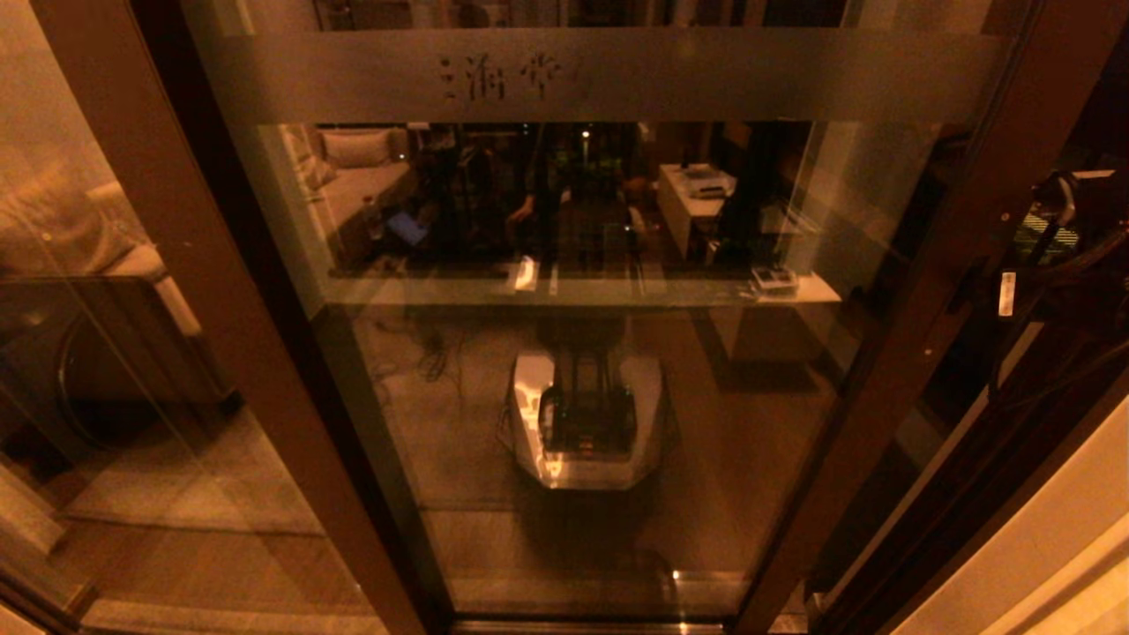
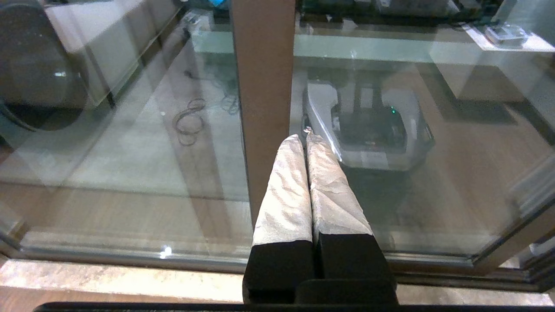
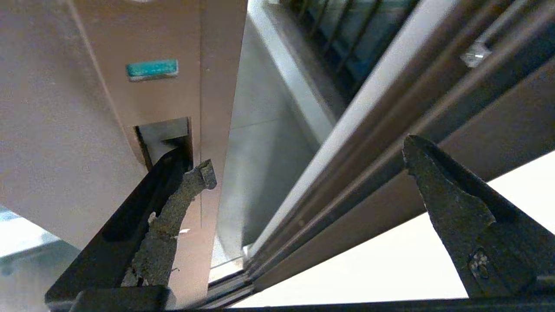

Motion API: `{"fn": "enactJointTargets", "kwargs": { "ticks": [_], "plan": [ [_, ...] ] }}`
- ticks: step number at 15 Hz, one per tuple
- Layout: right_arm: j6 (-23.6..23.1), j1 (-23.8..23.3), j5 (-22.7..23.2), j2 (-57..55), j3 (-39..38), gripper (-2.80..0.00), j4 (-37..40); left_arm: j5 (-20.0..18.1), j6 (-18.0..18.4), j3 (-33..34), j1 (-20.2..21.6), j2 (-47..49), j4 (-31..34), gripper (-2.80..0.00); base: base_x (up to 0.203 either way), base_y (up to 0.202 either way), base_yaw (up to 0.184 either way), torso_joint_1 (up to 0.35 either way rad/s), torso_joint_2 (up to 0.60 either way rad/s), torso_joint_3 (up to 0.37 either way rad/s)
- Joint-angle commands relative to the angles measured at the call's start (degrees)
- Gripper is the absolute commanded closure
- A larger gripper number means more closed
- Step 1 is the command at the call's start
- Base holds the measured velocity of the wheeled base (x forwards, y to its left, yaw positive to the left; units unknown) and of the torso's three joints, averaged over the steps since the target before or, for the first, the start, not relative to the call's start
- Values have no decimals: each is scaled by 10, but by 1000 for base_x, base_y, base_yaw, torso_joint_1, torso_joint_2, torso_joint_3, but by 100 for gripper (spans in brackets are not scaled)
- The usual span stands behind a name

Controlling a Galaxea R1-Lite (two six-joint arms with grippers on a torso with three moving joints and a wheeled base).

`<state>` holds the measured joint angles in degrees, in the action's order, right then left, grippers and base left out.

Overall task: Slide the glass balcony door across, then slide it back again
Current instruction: Close the slid door

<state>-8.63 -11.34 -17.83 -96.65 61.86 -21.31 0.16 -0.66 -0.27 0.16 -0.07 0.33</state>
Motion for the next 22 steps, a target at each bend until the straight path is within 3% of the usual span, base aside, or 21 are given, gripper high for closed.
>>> {"fn": "enactJointTargets", "kwargs": {
  "ticks": [1, 7, 13, 22],
  "plan": [
    [-1, -5, 3, -4, 0, -280, -1, 0, 0, 0, 0, 1, 0, 0, 0, 0, 0, 0, 0, 0],
    [-3, -23, 3, -12, -4, -280, -6, 0, 0, 0, 0, 1, 0, 0, 0, 0, 0, 0, 0, 0],
    [-27, -43, -1, -42, -4, -280, -74, 0, 0, 0, 0, 1, -1, 0, 0, 0, 0, 0, 0, 0],
    [-29, -66, 0, -41, -6, -280, -75, 0, 0, 0, 0, 1, 0, 0, 0, 0, 0, 0, 0, 0]
  ]
}}
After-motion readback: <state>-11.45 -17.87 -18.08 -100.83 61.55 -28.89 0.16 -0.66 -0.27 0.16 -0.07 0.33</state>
